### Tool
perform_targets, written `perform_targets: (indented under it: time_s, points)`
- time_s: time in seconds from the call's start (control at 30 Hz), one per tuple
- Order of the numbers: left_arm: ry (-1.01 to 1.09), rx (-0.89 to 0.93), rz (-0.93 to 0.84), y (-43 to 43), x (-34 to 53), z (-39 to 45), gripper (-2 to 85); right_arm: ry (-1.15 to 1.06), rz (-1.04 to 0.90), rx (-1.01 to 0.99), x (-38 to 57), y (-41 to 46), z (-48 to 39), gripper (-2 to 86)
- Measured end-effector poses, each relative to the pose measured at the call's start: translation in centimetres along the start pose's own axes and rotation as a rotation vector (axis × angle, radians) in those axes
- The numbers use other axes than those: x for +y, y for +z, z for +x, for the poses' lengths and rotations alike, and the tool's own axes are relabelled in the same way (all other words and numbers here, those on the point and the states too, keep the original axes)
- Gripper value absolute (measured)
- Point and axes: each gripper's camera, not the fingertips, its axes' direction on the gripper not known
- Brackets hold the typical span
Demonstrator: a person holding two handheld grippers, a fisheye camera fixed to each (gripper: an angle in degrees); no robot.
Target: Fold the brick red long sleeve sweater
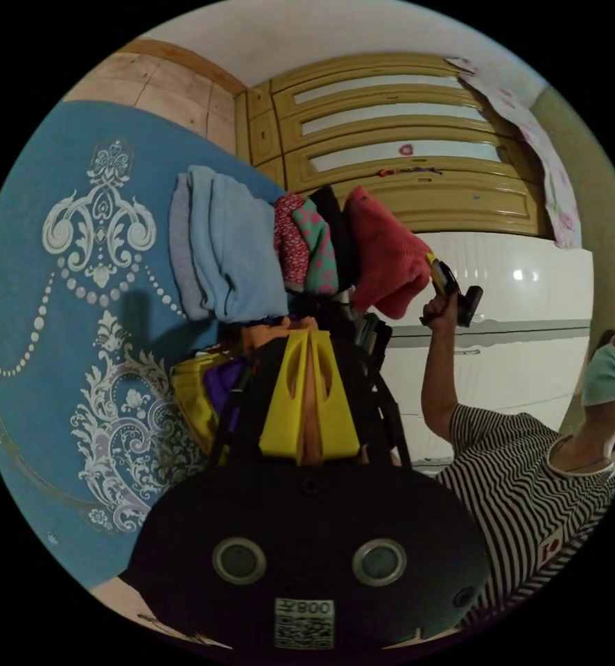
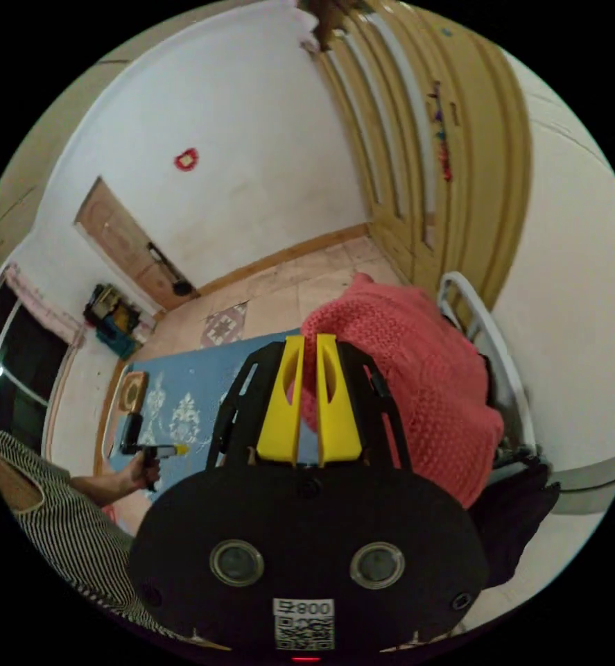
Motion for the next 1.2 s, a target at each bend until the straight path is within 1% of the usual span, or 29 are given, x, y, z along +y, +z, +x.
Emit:
perform_targets:
  time_s: [0.17,0.2,0.27,0.3,0.37,0.4,0.43,0.47,0.5,0.53,0.57,0.63,0.7,0.73,0.77,0.8,0.87,0.9,0.97,1.07,1.2]
  points:
    - [0.08,0.073,0.04,-6.3,2.5,5.0,0.2,-0.154,-0.03,-0.23,4.8,3.7,-7.0,2.2]
    - [0.098,0.068,0.047,-8.1,3.5,6.1,0.2,-0.164,-0.038,-0.254,5.5,4.5,-7.9,2.2]
    - [0.105,0.054,0.048,-11.0,5.6,7.1,0.3,-0.183,-0.106,-0.352,8.9,8.8,-11.6,2.2]
    - [0.088,0.038,0.058,-13.2,7.3,7.3,0.3,-0.187,-0.132,-0.368,9.9,10.2,-12.6,2.2]
    - [0.032,-0.01,0.083,-16.9,10.6,6.7,0.3,-0.222,-0.264,-0.369,14.6,17.4,-17.3,2.0]
    - [-0.039,-0.078,0.097,-19.6,13.3,5.6,0.3,-0.218,-0.306,-0.383,16.0,19.7,-18.4,1.9]
    - [-0.082,-0.117,0.106,-21.0,14.8,5.0,0.3,-0.249,-0.404,-0.399,19.1,24.6,-20.5,1.7]
    - [-0.168,-0.186,0.119,-23.7,17.9,3.6,0.3,-0.249,-0.529,-0.407,22.5,30.2,-22.3,1.3]
    - [-0.255,-0.235,0.126,-26.4,21.1,2.3,0.3,-0.228,-0.604,-0.426,24.3,33.1,-23.1,0.9]
    - [-0.289,-0.249,0.131,-27.8,22.7,1.8,0.4,-0.208,-0.731,-0.459,27.6,38.2,-24.5,0.3]
    - [-0.335,-0.266,0.142,-30.3,25.5,1.3,0.4,-0.162,-0.807,-0.553,30.1,42.0,-25.4,0.1]
    - [-0.385,-0.277,0.156,-33.7,29.0,1.1,0.5,-0.132,-0.875,-0.64,32.1,45.5,-26.6,-0.1]
    - [-0.403,-0.259,0.152,-37.0,32.2,1.5,0.8,-0.152,-0.826,-0.61,32.2,46.6,-26.7,-0.2]
    - [-0.401,-0.256,0.147,-37.6,32.7,1.6,1.0,-0.167,-0.775,-0.558,31.5,46.8,-25.9,-0.2]
    - [-0.391,-0.245,0.136,-38.6,33.3,2.0,1.3,-0.169,-0.722,-0.469,30.7,47.1,-24.3,-0.2]
    - [-0.375,-0.225,0.124,-39.4,33.7,2.5,1.9,-0.168,-0.699,-0.423,30.3,47.4,-23.3,-0.1]
    - [-0.343,-0.192,0.11,-40.0,33.7,3.3,3.4,-0.123,-0.64,-0.268,28.8,48.9,-18.6,0.2]
    - [-0.313,-0.165,0.095,-40.0,33.5,4.0,4.7,-0.116,-0.631,-0.235,28.4,49.4,-17.4,0.4]
    - [-0.272,-0.127,0.065,-39.6,32.7,5.1,6.8,-0.092,-0.618,-0.102,27.3,51.8,-13.2,1.8]
    - [-0.203,-0.052,0.046,-38.3,31.0,7.2,8.9,-0.114,-0.624,-0.068,26.4,55.4,-9.4,5.5]
    - [-0.141,0.02,0.03,-35.7,27.8,9.8,11.5,-0.12,-0.65,-0.104,26.7,60.1,-4.9,7.4]
